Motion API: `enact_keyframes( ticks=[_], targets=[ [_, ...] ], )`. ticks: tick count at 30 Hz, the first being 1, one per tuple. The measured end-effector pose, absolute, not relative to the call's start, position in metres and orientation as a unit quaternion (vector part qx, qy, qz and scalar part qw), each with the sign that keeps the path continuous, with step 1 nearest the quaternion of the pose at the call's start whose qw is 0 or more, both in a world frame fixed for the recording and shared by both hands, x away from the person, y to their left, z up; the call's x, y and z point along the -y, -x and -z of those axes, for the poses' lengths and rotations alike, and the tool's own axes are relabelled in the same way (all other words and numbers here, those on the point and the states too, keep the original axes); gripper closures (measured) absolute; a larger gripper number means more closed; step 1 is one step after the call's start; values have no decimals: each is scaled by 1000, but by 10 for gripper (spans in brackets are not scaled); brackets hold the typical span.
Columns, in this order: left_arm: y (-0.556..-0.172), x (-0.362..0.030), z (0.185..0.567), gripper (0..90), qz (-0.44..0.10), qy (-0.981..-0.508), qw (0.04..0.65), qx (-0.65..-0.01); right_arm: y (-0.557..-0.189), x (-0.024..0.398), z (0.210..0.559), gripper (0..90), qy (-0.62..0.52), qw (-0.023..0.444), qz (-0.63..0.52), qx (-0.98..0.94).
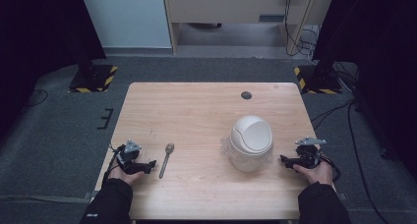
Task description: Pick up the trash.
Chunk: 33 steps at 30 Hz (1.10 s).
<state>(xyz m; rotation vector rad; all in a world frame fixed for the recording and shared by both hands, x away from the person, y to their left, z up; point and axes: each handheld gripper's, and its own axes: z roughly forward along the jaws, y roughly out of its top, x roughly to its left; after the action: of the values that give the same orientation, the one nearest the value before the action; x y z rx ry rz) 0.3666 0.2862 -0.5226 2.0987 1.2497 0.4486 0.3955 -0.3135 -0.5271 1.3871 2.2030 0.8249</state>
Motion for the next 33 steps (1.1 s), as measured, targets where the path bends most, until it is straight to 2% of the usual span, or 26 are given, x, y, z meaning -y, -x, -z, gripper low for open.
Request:
enact_keyframes(
  ticks=[5,10,16,25,33],
  targets=[
    [-365,-283,515,174,-178,-795,341,-470,-393,317,510,223,-517,243,-330,-752],
    [-363,-282,509,183,-182,-783,361,-473,-388,322,491,243,-537,237,-380,-715],
    [-360,-279,502,192,-186,-771,389,-468,-383,322,472,205,-527,246,-436,-686],
    [-359,-272,498,198,-187,-769,404,-459,-376,318,436,215,-489,273,-494,-665],
    [-357,-269,497,199,-187,-768,409,-456,-372,292,412,176,-444,273,-524,-674]
  ],
)
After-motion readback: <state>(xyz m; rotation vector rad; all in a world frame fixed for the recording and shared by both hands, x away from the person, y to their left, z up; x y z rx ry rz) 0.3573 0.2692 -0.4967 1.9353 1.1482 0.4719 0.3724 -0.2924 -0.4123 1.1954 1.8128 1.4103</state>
